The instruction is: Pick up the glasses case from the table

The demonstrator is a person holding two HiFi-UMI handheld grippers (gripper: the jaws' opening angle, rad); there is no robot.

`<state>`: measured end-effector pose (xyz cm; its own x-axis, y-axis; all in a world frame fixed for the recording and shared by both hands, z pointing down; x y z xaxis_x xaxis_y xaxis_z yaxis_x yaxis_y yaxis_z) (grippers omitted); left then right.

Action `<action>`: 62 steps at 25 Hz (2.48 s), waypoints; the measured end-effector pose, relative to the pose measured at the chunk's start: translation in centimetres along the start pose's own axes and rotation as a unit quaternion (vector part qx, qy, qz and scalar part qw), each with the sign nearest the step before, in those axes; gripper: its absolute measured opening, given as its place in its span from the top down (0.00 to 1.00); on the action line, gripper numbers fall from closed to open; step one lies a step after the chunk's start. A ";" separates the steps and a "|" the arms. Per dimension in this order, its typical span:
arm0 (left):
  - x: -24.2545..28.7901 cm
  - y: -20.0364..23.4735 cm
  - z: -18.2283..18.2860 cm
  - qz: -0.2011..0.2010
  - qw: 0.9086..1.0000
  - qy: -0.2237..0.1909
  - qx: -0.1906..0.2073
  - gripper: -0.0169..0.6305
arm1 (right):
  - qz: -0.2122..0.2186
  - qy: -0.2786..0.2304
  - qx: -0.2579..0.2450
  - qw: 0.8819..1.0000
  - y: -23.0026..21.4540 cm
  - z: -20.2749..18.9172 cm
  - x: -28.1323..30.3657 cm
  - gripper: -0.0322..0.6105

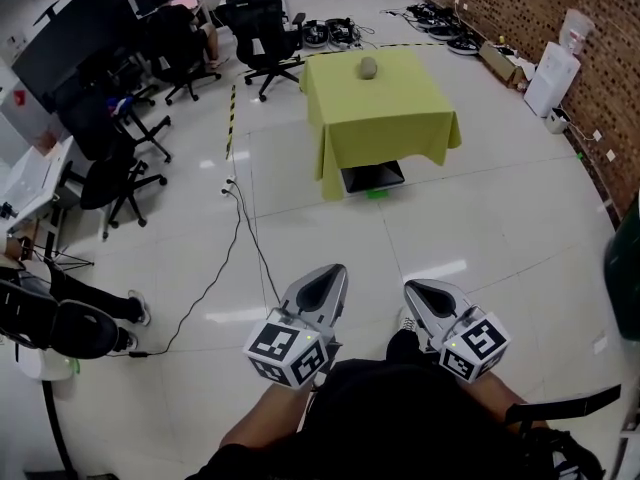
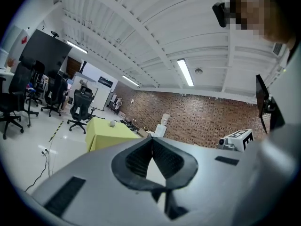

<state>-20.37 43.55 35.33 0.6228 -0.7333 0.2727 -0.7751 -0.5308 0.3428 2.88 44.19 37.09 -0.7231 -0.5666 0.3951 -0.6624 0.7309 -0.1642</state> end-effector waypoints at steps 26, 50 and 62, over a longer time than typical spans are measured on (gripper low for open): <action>12.8 0.3 5.2 0.024 0.999 0.016 0.018 0.96 | 0.017 -0.031 0.027 0.999 -13.8 3.3 1.9 0.95; 30.2 -2.1 11.0 0.061 0.996 0.033 0.049 0.96 | 0.052 -0.064 0.047 0.996 -33.1 6.6 2.7 0.95; 31.4 -0.7 11.1 0.092 0.994 0.047 0.038 0.96 | 0.065 -0.056 0.069 0.994 -35.3 5.7 4.0 0.95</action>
<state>-1.47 16.15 33.69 0.4740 -0.7798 0.4089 -0.8805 -0.4242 0.2115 22.28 13.92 39.31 -0.8160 -0.5156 0.2614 -0.5776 0.7456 -0.3323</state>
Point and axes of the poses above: the fingertips, and each gripper's own axes: x forward along the fingers, y to its left, z out of its top, the point moved 9 cm from there along -x, backward along the fingers, and after that the axes turned 11 degrees about y, right-handed, at the moved point
